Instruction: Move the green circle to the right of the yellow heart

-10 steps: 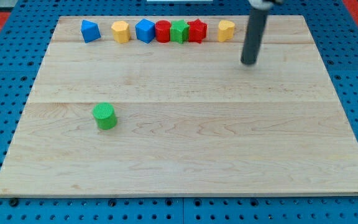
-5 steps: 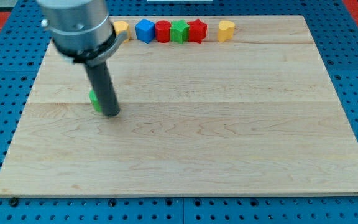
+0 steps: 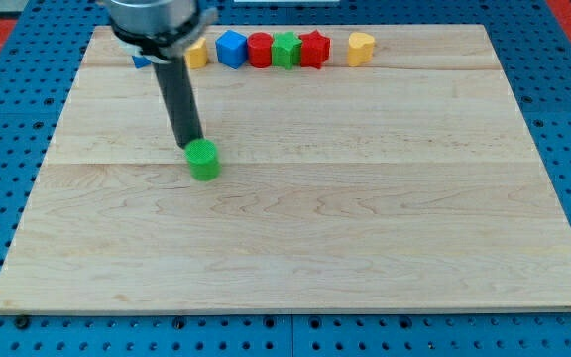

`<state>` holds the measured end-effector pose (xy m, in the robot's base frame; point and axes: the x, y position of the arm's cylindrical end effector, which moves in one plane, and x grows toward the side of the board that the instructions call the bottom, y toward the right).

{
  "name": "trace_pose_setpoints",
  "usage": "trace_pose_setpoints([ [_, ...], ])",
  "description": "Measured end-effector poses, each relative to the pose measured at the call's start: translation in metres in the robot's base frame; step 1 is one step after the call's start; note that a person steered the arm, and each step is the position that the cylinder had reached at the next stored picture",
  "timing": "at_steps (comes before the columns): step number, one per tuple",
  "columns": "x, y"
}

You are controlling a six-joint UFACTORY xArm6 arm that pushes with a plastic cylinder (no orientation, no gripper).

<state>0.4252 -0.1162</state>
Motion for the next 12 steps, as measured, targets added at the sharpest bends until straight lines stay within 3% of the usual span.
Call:
trace_pose_setpoints([
  [1, 0.011, -0.036],
  [2, 0.034, 0.004],
  [4, 0.017, 0.152],
  [5, -0.048, 0.170],
  [11, -0.050, 0.315],
  [12, -0.125, 0.308],
])
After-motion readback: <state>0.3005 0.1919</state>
